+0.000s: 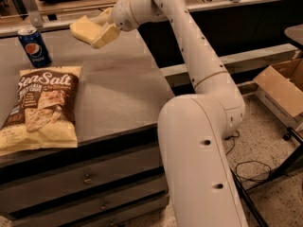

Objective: Move sponge near pepsi can

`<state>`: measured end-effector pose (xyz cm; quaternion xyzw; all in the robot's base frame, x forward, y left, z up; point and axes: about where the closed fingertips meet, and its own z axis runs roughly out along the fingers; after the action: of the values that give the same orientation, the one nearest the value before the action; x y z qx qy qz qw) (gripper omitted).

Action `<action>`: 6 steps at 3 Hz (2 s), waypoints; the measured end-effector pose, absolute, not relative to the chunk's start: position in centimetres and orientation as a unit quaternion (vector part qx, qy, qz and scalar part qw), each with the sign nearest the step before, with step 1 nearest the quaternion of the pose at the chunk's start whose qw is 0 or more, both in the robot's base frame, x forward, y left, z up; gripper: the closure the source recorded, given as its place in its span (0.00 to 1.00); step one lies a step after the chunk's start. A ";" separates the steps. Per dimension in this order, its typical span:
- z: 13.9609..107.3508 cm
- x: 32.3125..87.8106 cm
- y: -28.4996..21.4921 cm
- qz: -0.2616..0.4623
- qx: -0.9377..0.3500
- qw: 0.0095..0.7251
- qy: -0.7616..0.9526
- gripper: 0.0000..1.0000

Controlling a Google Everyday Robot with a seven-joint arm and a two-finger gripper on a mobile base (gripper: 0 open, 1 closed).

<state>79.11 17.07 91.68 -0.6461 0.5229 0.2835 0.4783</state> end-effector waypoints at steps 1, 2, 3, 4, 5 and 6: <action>92.7 79.6 18.5 0.263 -0.623 0.487 0.553 1.00; 92.5 79.0 20.0 0.256 -0.602 0.484 0.581 1.00; 91.3 78.5 21.0 0.259 -0.601 0.476 0.587 1.00; 90.2 78.2 21.7 0.284 -0.599 0.465 0.587 1.00; 88.8 78.0 22.6 0.308 -0.596 0.452 0.588 1.00; 87.6 77.8 23.4 0.322 -0.593 0.444 0.590 1.00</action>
Offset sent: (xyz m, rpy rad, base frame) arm -0.0260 0.0402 0.0028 -0.0156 0.0728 -0.2417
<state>77.84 23.38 87.62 -0.5928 0.5900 0.3218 0.4438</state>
